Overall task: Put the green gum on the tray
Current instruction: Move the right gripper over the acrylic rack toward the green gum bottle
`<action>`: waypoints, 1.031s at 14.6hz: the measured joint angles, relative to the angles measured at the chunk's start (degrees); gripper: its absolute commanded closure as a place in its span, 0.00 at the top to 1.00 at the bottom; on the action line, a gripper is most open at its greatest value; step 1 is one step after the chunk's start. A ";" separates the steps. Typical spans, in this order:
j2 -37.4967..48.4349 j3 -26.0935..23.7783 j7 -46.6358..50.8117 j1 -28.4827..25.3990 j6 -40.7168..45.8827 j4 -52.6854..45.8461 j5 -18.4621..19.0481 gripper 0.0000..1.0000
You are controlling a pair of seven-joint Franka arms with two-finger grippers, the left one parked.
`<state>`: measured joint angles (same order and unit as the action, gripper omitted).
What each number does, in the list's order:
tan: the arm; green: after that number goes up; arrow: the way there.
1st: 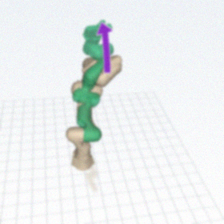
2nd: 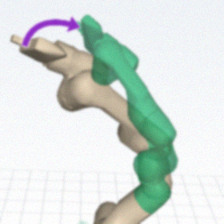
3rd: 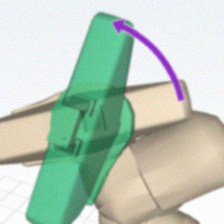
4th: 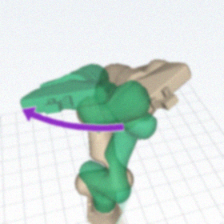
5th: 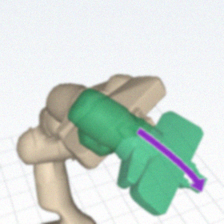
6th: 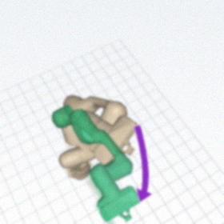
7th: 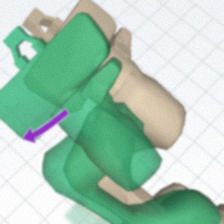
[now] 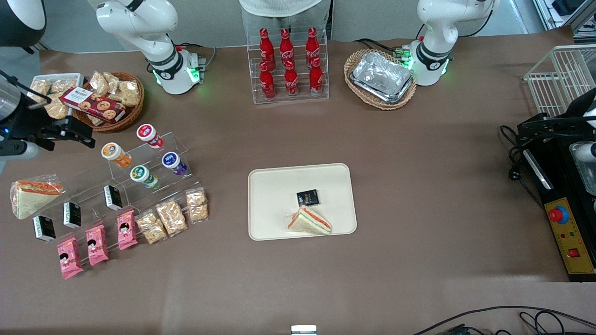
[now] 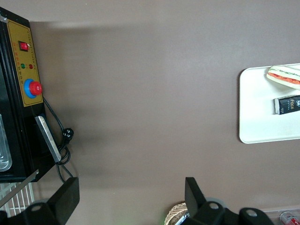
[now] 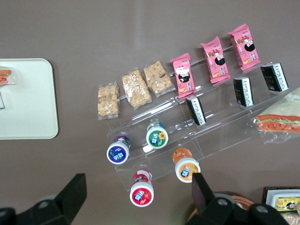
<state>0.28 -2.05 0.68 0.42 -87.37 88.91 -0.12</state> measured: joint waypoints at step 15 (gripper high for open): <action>-0.55 1.98 -15.74 -0.21 -9.52 8.05 -0.03 1.00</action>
<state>-0.26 -0.07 -15.06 0.21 -96.89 96.96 -0.15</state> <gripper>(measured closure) 0.000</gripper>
